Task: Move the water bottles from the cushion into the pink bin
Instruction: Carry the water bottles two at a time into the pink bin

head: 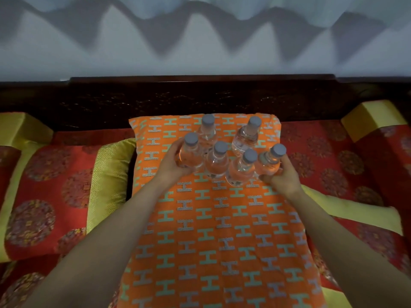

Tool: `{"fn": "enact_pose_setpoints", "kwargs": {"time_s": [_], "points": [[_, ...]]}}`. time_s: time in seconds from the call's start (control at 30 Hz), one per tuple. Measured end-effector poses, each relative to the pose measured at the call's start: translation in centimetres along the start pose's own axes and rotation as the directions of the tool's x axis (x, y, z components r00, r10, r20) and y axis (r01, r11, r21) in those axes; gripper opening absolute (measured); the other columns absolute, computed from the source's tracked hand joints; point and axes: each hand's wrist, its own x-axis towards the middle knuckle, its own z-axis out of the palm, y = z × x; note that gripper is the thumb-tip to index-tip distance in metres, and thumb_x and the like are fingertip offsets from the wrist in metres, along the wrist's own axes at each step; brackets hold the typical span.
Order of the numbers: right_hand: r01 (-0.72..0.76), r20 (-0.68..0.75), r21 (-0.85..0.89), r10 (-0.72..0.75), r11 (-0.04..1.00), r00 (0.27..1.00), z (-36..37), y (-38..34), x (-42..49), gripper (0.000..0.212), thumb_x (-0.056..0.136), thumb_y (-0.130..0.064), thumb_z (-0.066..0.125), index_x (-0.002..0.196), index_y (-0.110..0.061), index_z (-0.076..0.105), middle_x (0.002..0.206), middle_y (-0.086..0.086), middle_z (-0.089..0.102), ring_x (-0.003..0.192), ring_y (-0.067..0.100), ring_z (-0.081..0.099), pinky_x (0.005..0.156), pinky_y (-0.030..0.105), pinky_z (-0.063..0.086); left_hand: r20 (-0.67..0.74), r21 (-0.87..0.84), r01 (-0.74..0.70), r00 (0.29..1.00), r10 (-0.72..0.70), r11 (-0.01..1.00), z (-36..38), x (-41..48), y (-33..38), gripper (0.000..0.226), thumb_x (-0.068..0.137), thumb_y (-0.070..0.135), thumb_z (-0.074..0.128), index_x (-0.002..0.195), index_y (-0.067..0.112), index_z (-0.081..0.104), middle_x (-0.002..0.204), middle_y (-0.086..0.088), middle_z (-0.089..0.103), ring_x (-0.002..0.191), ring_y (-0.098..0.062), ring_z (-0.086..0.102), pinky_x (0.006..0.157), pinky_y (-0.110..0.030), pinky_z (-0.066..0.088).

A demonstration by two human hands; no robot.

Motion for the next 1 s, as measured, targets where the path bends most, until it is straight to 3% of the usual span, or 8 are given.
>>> {"fn": "enact_pose_setpoints", "kwargs": {"time_s": [0.13, 0.27, 0.37, 0.53, 0.7, 0.83, 0.93, 1.0], "points": [[-0.005, -0.006, -0.012, 0.005, 1.000, 1.000, 0.0, 0.1, 0.0, 0.071, 0.064, -0.009, 0.082, 0.124, -0.031, 0.050, 0.109, -0.004, 0.067, 0.100, 0.019, 0.064, 0.087, 0.044, 0.053, -0.034, 0.028, 0.004, 0.999, -0.003, 1.000, 0.1, 0.2, 0.3, 0.079, 0.060, 0.011, 0.086, 0.123, 0.035, 0.043, 0.113, 0.024, 0.054, 0.102, 0.004, 0.055, 0.064, -0.004, 0.047], [0.011, -0.071, -0.061, -0.015, 0.998, 0.997, -0.2, -0.4, -0.7, 0.072, 0.059, -0.018, 0.086, 0.120, -0.031, 0.050, 0.097, -0.023, 0.062, 0.088, 0.001, 0.060, 0.073, 0.026, 0.048, -0.066, 0.065, -0.023, 0.997, 0.027, 0.998, -0.5, -0.5, 0.6, 0.074, 0.057, 0.015, 0.088, 0.113, 0.036, 0.044, 0.107, 0.020, 0.058, 0.091, 0.014, 0.057, 0.068, -0.004, 0.046], [0.021, -0.087, -0.019, -0.023, 1.000, 0.996, -0.3, -0.6, -1.6, 0.072, 0.060, -0.022, 0.088, 0.121, -0.028, 0.051, 0.101, -0.021, 0.062, 0.092, -0.001, 0.060, 0.069, 0.018, 0.044, -0.075, 0.063, -0.048, 0.996, 0.052, 0.997, -1.2, -1.8, 0.5, 0.071, 0.058, 0.018, 0.089, 0.111, 0.037, 0.046, 0.109, 0.013, 0.060, 0.097, 0.005, 0.059, 0.076, -0.011, 0.049], [0.072, -0.125, 0.047, -0.065, 0.996, 0.990, -1.0, -1.7, -3.8, 0.065, 0.062, -0.026, 0.089, 0.117, -0.023, 0.054, 0.106, -0.008, 0.065, 0.096, 0.011, 0.063, 0.079, 0.028, 0.052, -0.105, 0.047, -0.056, 0.993, 0.061, 0.997, -2.2, -4.8, 1.4, 0.070, 0.058, 0.023, 0.089, 0.115, 0.033, 0.050, 0.109, 0.013, 0.062, 0.097, -0.005, 0.062, 0.077, -0.017, 0.051], [0.145, -0.160, 0.066, -0.133, 0.987, 0.978, -2.5, -3.6, -6.2, 0.071, 0.060, -0.027, 0.089, 0.122, -0.024, 0.053, 0.116, -0.001, 0.061, 0.101, 0.015, 0.062, 0.082, 0.030, 0.053, -0.142, 0.041, -0.143, 0.979, 0.147, 0.989, -2.1, -7.7, 4.3, 0.067, 0.052, 0.046, 0.086, 0.110, 0.046, 0.052, 0.104, 0.034, 0.058, 0.097, 0.007, 0.057, 0.072, -0.011, 0.051], [0.204, -0.237, 0.080, -0.180, 0.976, 0.955, -4.7, -5.7, -8.1, 0.070, 0.060, -0.025, 0.090, 0.121, -0.022, 0.056, 0.117, 0.002, 0.060, 0.104, 0.019, 0.061, 0.087, 0.040, 0.052, -0.125, 0.069, -0.226, 0.964, 0.233, 0.972, -0.9, -8.3, 7.8, 0.065, 0.061, 0.028, 0.088, 0.114, 0.043, 0.054, 0.108, 0.019, 0.062, 0.099, -0.001, 0.058, 0.069, -0.017, 0.050], [0.234, -0.293, 0.079, -0.201, 0.969, 0.935, -7.9, -7.2, -10.0, 0.068, 0.060, -0.028, 0.090, 0.119, -0.023, 0.058, 0.116, 0.001, 0.060, 0.104, 0.017, 0.060, 0.087, 0.040, 0.052, -0.108, 0.068, -0.300, 0.946, 0.306, 0.951, 0.9, -8.8, 11.4, 0.063, 0.061, 0.025, 0.088, 0.108, 0.052, 0.055, 0.101, 0.023, 0.065, 0.092, 0.004, 0.060, 0.067, -0.016, 0.052], [0.233, -0.343, 0.085, -0.191, 0.969, 0.920, -10.4, -7.8, -11.4, 0.067, 0.059, -0.027, 0.090, 0.118, -0.023, 0.059, 0.116, 0.002, 0.060, 0.104, 0.017, 0.060, 0.088, 0.039, 0.052, -0.093, 0.063, -0.327, 0.939, 0.331, 0.943, 2.5, -9.2, 13.7, 0.061, 0.061, 0.022, 0.088, 0.109, 0.046, 0.059, 0.097, 0.021, 0.066, 0.087, 0.002, 0.061, 0.067, -0.022, 0.054]]}}
